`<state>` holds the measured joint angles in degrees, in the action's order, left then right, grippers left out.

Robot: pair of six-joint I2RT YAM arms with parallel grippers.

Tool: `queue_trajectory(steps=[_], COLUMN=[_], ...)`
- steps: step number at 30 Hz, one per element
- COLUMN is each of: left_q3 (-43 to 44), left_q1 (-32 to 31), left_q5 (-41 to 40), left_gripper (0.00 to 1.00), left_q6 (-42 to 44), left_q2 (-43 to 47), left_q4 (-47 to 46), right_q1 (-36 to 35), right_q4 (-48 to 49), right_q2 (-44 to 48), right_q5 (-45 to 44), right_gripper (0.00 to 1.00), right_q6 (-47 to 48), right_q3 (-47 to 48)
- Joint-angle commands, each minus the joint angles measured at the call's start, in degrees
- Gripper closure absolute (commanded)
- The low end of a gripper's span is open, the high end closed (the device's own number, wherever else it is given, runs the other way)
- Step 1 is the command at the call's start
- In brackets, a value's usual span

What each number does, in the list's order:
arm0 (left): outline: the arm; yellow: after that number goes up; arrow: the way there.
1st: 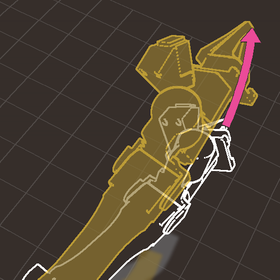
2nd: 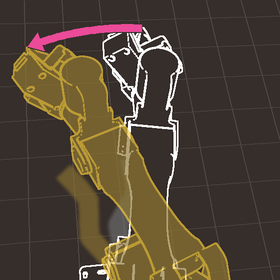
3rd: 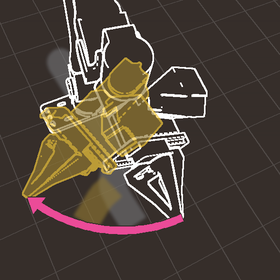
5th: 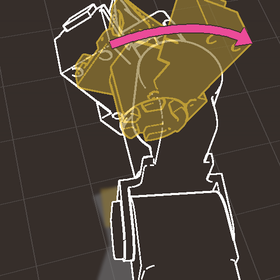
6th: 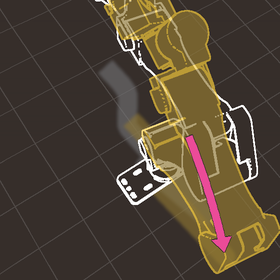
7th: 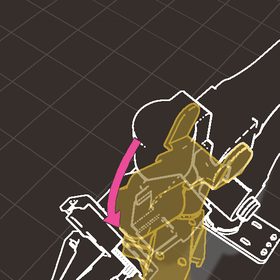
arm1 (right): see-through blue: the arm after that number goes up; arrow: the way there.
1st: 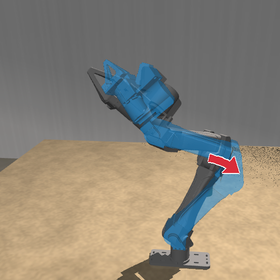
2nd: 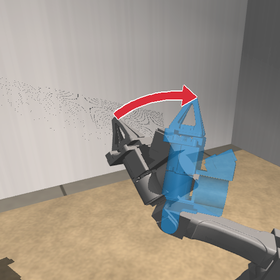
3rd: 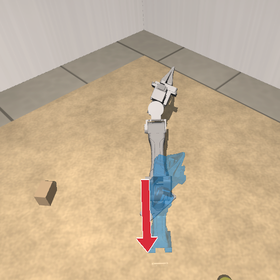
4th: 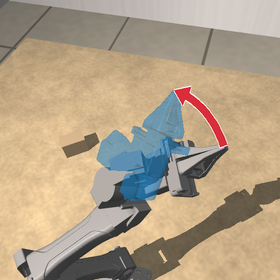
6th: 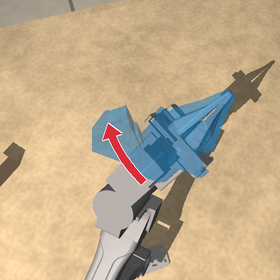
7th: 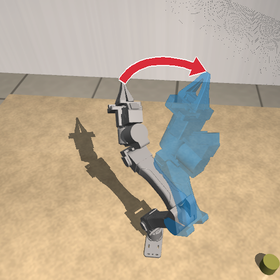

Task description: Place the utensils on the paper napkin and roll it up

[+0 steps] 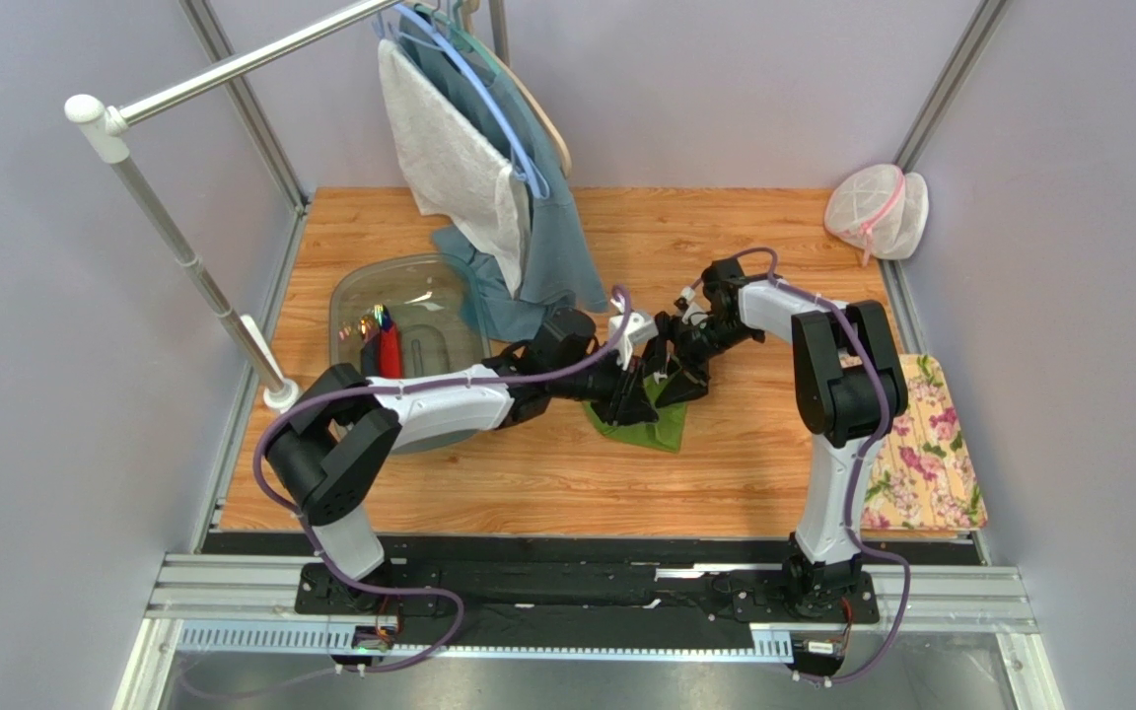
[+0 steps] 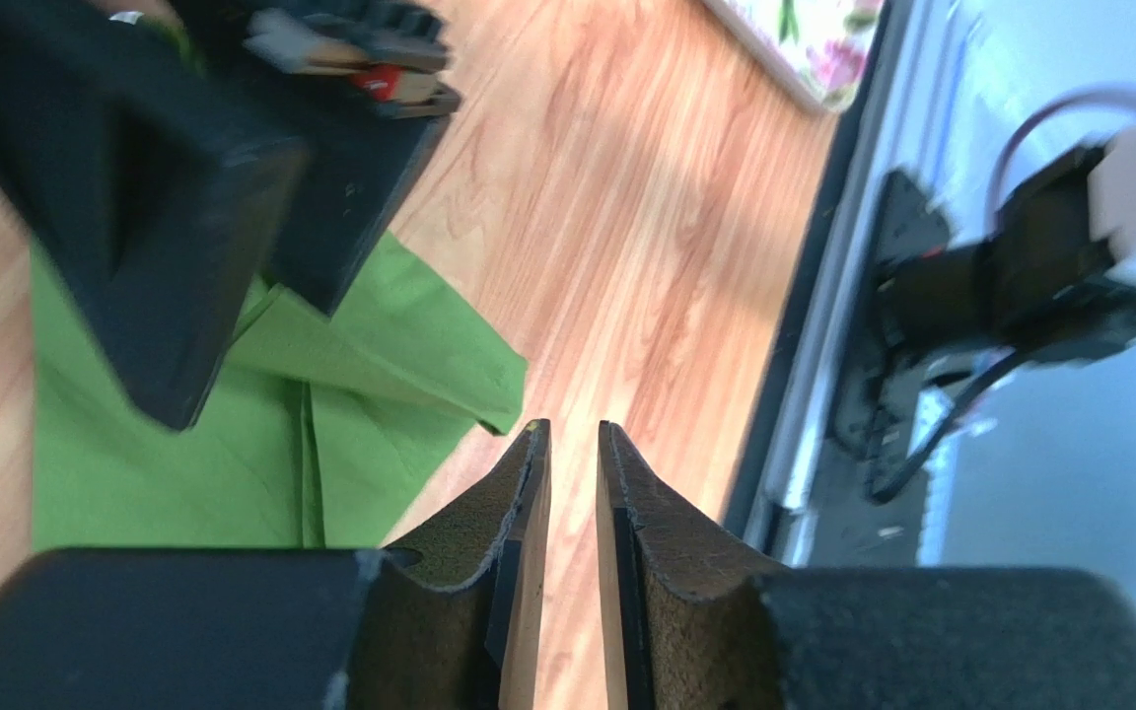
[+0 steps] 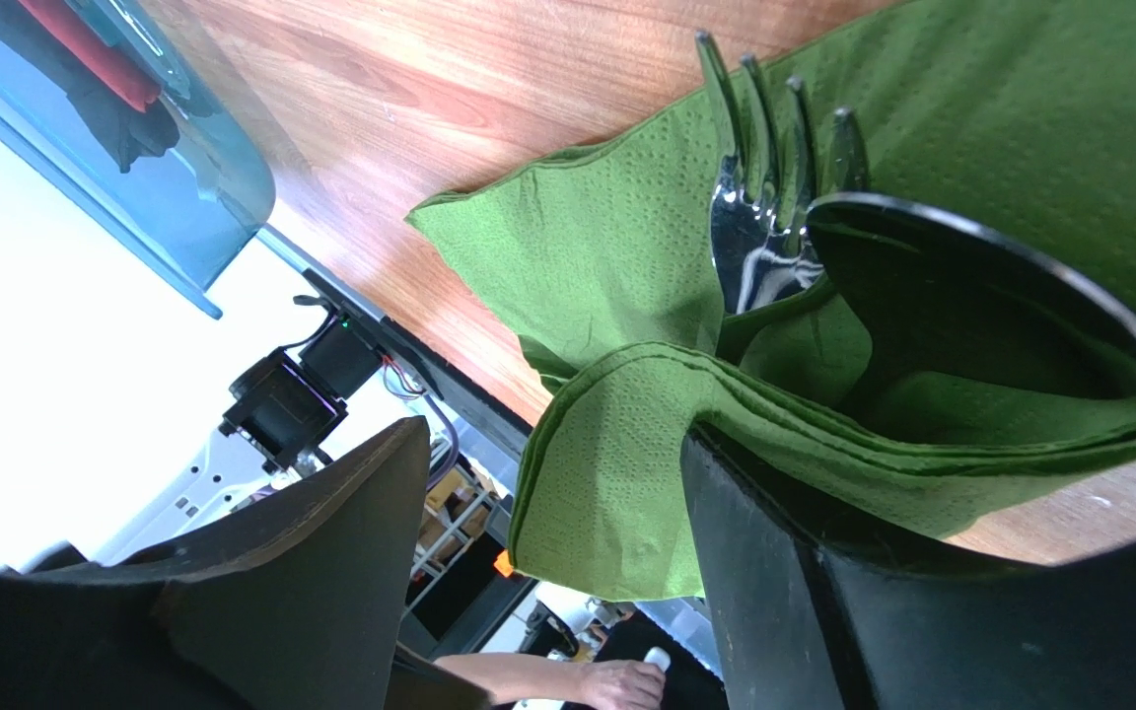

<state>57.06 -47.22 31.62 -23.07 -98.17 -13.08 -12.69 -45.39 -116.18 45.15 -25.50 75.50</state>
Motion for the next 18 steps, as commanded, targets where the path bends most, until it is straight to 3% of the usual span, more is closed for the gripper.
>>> queue_trajectory(steps=[1, 9, 18], left_q3=[3.58, 9.03, 15.54], left_q1=[-4.36, -7.18, -7.97], left_q5=[-6.38, -15.52, -16.94], left_gripper=[0.75, 0.77, 0.79], left_q6=[18.13, 32.98, 42.84], left_q2=[1.76, -2.46, -8.35], left_q4=[0.67, 5.25, 14.91], right_q1=[-0.32, -0.23, -0.32], right_q4=[0.65, 0.74, 0.82], right_q2=[-0.8, -1.33, -1.24], right_q5=[0.56, 0.56, 0.65], right_gripper=[0.3, 0.3, 0.3], right_q6=[-0.43, -0.52, -0.52], right_q3=[1.66, 1.58, 1.4])
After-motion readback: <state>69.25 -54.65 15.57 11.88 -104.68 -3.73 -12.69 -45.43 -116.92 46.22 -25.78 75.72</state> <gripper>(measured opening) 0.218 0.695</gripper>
